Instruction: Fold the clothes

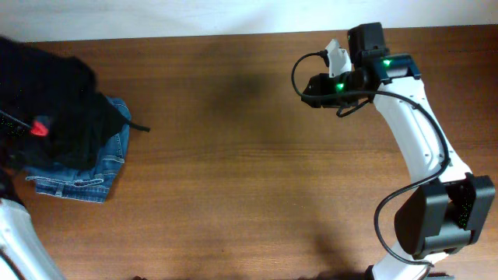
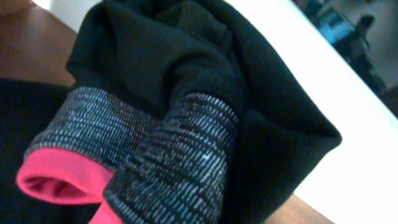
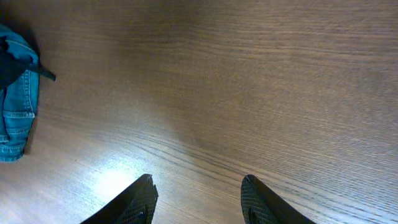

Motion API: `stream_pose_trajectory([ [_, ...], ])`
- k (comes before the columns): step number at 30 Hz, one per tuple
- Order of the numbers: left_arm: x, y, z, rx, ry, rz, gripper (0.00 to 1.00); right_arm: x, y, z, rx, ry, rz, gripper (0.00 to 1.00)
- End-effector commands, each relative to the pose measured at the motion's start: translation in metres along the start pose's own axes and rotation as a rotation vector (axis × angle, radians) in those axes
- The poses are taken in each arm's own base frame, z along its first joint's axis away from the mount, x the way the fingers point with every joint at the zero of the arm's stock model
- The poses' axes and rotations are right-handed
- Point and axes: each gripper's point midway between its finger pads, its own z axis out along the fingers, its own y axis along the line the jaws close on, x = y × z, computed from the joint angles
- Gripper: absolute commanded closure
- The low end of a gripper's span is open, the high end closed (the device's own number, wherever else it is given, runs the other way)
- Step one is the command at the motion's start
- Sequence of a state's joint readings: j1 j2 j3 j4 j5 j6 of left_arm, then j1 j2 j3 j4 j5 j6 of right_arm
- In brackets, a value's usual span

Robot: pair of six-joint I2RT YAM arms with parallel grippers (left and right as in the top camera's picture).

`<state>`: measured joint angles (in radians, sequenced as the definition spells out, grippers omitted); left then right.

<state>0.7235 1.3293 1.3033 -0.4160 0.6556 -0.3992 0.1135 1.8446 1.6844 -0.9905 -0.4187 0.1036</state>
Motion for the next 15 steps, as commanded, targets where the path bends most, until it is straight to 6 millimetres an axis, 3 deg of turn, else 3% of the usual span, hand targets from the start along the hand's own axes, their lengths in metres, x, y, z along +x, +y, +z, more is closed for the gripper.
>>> stream_pose_trajectory([
  [1, -0.006, 0.022, 0.024, 0.053, 0.013, -0.056, 1.0, 0.003, 0.007, 0.004, 0.0, 0.014, -0.037, 0.51],
  [4, -0.007, 0.049, 0.042, 0.039, 0.014, -0.133, 1.0, 0.008, 0.007, 0.004, 0.006, 0.034, -0.033, 0.51],
  [7, 0.005, 0.076, 0.058, 0.003, 0.052, -0.213, 1.0, 0.013, 0.007, 0.004, 0.007, 0.052, -0.047, 0.51],
  [11, 0.05, 0.111, 0.073, -0.086, 0.193, -0.375, 1.0, 0.015, 0.007, 0.004, 0.008, 0.063, -0.042, 0.51],
  [15, 0.089, 0.146, 0.061, -0.315, 0.283, -0.493, 1.0, 0.016, 0.006, 0.004, 0.009, 0.066, -0.04, 0.51],
])
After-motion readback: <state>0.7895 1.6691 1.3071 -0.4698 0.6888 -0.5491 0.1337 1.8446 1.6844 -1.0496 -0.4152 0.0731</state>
